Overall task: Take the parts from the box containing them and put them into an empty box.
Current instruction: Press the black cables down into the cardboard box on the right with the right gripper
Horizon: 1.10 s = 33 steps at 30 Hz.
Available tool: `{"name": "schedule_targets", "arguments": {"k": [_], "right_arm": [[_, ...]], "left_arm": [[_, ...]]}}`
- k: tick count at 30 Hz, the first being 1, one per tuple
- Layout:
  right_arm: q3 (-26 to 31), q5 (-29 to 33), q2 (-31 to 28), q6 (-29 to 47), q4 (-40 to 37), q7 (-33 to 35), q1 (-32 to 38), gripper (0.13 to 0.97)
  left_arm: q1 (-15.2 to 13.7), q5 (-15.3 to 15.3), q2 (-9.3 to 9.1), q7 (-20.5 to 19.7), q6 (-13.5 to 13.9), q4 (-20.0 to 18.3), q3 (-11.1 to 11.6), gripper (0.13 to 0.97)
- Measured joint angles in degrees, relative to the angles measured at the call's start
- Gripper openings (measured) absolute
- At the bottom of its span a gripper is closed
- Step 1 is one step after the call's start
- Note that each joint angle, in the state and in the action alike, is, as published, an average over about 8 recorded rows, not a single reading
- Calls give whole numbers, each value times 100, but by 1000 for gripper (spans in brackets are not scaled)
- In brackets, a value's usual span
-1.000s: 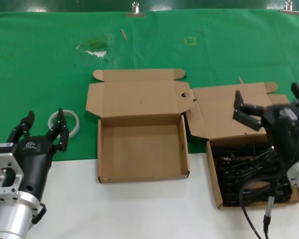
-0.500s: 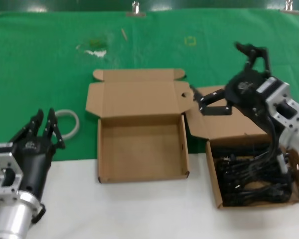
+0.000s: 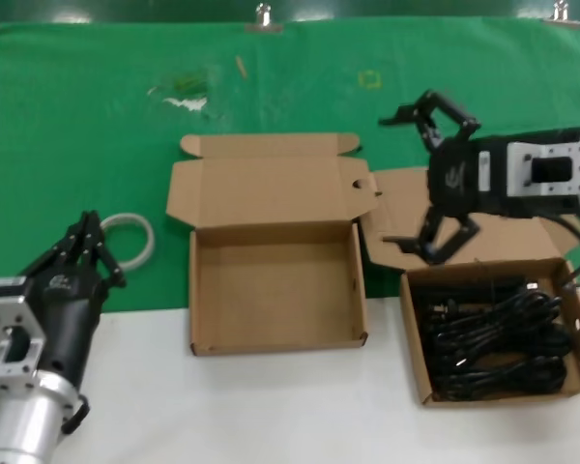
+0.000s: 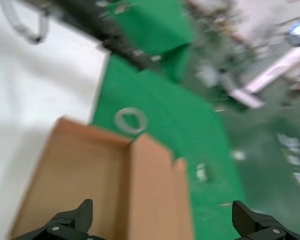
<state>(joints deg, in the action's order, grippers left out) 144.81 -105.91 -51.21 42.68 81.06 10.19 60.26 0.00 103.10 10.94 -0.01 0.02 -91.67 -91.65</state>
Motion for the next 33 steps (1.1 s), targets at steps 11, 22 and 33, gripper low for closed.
{"name": "schedule_targets", "arguments": {"k": [11, 22, 33], "right_arm": [[288, 1485, 628, 2266, -1147, 332, 939, 966], [1, 2588, 866, 3436, -1494, 582, 671, 966], [-296, 3184, 1209, 3734, -2048, 1037, 443, 966]], "left_arm": [[0, 0, -5, 0, 1, 0, 1, 156], [0, -1, -5, 0, 1, 0, 2, 156], [0, -1, -5, 0, 2, 0, 2, 156]]}}
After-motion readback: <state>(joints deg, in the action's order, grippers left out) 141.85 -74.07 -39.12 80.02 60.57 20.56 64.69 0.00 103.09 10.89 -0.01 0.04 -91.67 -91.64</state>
